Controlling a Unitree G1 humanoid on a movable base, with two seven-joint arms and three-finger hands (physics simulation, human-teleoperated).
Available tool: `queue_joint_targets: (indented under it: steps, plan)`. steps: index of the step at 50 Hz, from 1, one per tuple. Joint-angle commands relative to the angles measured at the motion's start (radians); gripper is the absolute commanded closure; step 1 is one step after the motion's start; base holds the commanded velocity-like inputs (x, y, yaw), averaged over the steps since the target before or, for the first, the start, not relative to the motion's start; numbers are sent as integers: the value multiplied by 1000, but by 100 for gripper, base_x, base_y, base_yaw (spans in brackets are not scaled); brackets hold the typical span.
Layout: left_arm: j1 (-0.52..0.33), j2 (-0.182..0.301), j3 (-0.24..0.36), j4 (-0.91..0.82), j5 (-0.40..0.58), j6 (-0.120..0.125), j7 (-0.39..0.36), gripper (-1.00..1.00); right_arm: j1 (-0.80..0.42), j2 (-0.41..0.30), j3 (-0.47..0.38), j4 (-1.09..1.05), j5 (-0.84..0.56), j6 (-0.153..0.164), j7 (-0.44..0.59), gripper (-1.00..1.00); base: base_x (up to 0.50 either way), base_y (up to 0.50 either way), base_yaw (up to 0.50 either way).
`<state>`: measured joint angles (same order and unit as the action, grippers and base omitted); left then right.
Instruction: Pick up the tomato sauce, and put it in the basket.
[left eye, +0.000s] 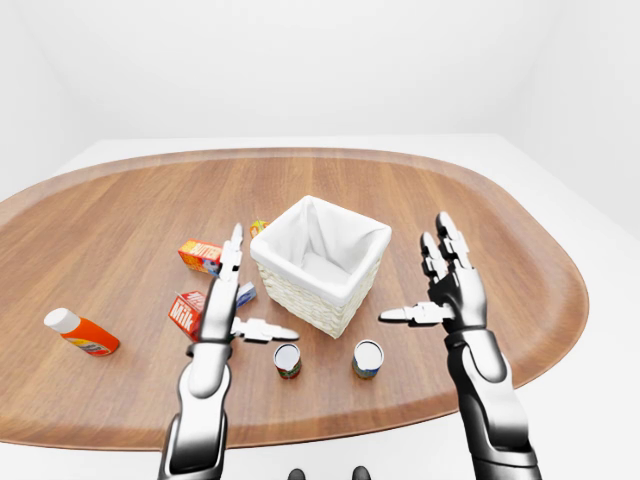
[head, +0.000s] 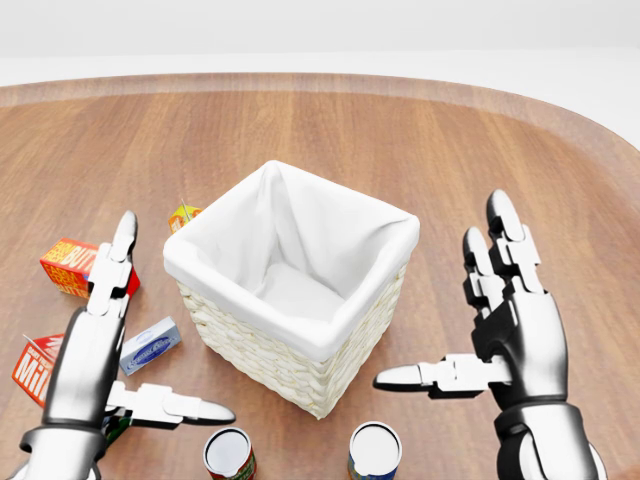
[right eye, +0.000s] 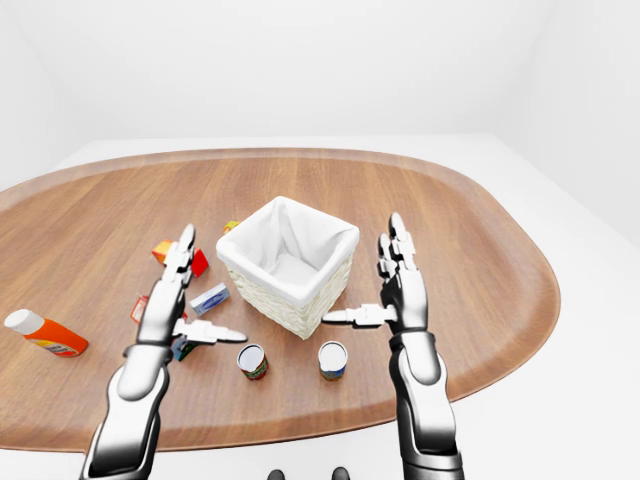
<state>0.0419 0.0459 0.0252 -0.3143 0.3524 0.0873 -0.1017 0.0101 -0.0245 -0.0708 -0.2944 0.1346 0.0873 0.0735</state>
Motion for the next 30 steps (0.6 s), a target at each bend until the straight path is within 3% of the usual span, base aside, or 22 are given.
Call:
queue_joint_targets:
  steps: [1,30]
  plan:
    - [8,0,-7,-1,42,0,-15,-100,1,0,1,3,-1,0,0,-100,0,0,0]
    - [51,-5,-43,-26,123,0,-48,-100,-7,-1,0,18,-3,0,-2,-100,0,0,0]
